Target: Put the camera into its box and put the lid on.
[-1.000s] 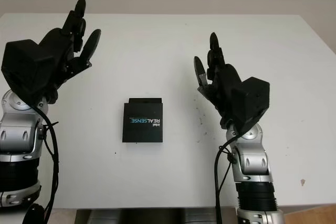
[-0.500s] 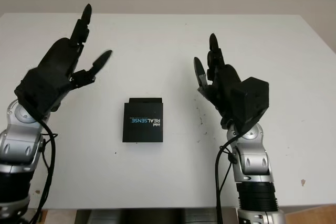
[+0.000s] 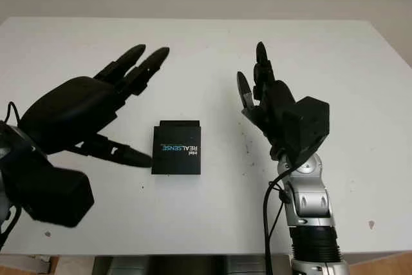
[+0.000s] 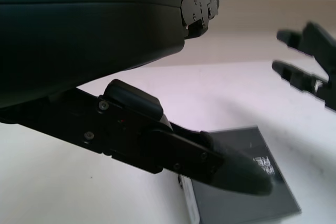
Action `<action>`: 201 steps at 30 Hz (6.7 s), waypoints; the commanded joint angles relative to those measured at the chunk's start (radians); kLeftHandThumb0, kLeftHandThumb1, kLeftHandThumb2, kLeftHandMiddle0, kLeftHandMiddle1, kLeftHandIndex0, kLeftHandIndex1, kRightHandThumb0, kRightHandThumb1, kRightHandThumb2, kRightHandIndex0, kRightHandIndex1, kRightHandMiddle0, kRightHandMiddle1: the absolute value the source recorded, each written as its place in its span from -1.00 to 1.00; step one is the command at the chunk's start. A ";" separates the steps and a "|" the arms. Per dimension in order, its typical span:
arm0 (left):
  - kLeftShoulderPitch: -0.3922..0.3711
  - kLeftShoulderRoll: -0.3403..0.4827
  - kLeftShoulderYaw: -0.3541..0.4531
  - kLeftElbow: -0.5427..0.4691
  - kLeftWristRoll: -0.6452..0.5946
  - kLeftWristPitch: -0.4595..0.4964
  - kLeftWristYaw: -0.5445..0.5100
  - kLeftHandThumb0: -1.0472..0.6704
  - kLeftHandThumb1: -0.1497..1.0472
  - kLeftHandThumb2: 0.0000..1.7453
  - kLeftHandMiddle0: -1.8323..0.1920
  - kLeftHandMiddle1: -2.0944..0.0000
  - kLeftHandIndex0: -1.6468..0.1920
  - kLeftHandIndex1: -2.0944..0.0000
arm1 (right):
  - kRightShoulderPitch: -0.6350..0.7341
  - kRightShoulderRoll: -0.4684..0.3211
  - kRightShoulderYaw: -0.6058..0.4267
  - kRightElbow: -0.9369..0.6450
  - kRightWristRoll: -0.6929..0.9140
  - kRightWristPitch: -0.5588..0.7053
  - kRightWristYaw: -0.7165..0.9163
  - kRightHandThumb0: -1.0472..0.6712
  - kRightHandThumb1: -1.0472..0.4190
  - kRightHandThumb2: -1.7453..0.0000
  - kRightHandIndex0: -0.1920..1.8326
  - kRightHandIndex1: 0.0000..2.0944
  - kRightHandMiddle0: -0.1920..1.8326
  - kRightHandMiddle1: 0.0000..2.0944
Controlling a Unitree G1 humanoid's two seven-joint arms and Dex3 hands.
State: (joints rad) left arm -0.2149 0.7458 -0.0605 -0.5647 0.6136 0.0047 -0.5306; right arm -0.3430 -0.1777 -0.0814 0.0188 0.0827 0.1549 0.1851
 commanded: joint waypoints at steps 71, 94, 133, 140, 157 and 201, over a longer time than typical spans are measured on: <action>0.085 -0.357 -0.275 0.258 0.697 -0.012 0.445 -0.09 1.00 -0.60 0.84 -0.98 0.96 -0.85 | 0.015 0.014 0.016 -0.026 0.010 0.004 -0.025 -0.64 -1.00 0.37 -1.00 -1.00 -1.00 -1.00; -0.100 -0.313 -0.136 0.091 0.417 0.059 0.030 -0.08 1.00 -0.69 0.75 -1.00 0.98 -0.98 | 0.021 0.013 0.019 -0.011 0.008 -0.014 -0.020 -0.66 -1.00 0.39 -1.00 -1.00 -1.00 -1.00; -0.342 -0.272 -0.220 0.423 0.147 0.151 -0.104 -0.07 1.00 -0.87 0.34 -1.00 0.72 -0.80 | -0.003 0.017 0.019 -0.003 -0.019 -0.030 -0.024 -0.66 -1.00 0.39 -1.00 -1.00 -1.00 -1.00; -0.370 -0.260 -0.242 0.441 0.144 0.143 -0.126 -0.04 1.00 -0.85 0.36 -1.00 0.77 -0.99 | 0.001 0.019 0.021 -0.008 -0.020 -0.028 -0.025 -0.67 -1.00 0.39 -1.00 -1.00 -1.00 -1.00; -0.401 -0.266 -0.298 0.513 0.217 0.205 -0.123 -0.01 1.00 -0.90 0.28 -1.00 0.85 -0.91 | 0.018 0.025 0.019 -0.031 -0.010 -0.007 -0.036 -0.66 -1.00 0.40 -1.00 -1.00 -1.00 -1.00; -0.318 -0.182 -0.384 0.519 0.315 0.016 0.066 -0.02 1.00 -0.87 0.24 -1.00 0.85 -0.86 | 0.020 0.035 0.030 -0.019 0.011 0.005 -0.038 -0.69 -1.00 0.42 -1.00 -1.00 -1.00 -1.00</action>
State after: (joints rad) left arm -0.5478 0.5478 -0.4304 -0.0671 0.9116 0.0333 -0.4747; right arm -0.3270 -0.1454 -0.0478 0.0243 0.0884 0.1536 0.1465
